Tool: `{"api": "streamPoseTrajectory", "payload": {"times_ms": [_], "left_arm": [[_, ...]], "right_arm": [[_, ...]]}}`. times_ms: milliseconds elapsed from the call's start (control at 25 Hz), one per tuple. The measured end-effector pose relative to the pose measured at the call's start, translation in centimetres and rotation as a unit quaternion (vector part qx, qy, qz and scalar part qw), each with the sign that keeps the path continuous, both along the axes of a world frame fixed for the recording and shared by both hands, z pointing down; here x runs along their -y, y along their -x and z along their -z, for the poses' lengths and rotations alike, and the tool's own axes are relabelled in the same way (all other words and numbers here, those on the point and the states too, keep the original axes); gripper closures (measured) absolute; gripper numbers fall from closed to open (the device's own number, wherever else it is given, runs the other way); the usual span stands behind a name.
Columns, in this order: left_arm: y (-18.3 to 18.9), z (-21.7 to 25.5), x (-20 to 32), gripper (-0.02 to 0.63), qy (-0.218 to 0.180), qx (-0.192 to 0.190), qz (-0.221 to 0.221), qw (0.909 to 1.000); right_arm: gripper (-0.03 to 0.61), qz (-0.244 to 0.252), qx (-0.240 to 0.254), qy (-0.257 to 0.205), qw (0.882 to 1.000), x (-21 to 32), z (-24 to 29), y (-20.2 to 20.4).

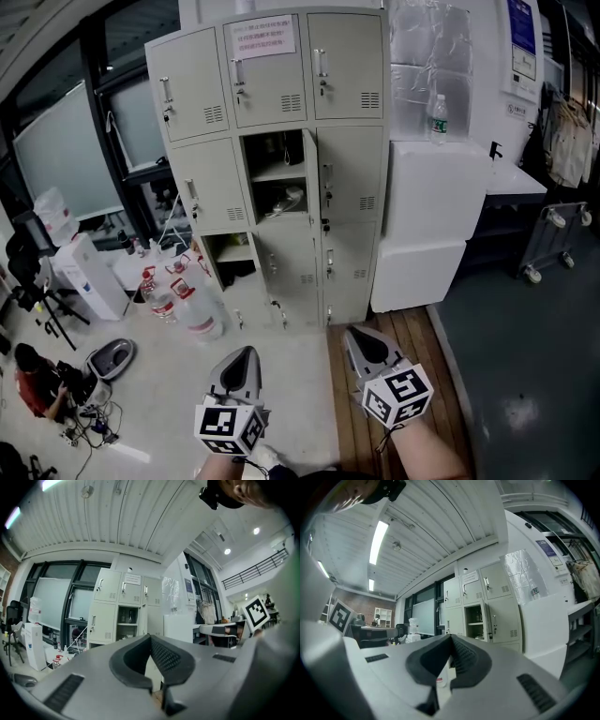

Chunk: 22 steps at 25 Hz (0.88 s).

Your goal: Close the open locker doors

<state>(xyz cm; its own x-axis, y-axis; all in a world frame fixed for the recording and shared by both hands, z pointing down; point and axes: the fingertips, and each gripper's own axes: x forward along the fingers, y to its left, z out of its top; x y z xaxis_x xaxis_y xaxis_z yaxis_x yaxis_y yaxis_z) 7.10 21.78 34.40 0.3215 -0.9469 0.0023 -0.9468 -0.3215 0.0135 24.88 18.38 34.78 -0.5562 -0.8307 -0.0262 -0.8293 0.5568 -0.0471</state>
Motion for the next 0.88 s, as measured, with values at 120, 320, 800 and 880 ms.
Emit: {"api": "streamPoseTrajectory", "payload": {"times_ms": [120,320,800,880], "left_arm": [[-0.2,-0.3,0.0,0.611,0.003,0.002,0.002,1.0000],[-0.5,-0.5,-0.4,0.611,0.003,0.011,0.006,0.9999],[0.4,-1.7,-0.2,0.611,0.018,0.006,0.013,0.9997],[0.5,-2.0,0.0,0.611,0.020,0.003,0.012,0.9997]], "right_arm": [[0.578,0.004,0.004,0.003,1.000,0.2,-0.3,-0.1],[0.578,0.011,0.011,0.002,1.000,0.2,-0.5,0.0],[0.578,0.032,0.011,0.003,0.999,0.8,-0.9,2.1],[0.578,0.033,0.011,0.005,0.999,1.1,-1.1,2.3]]}}
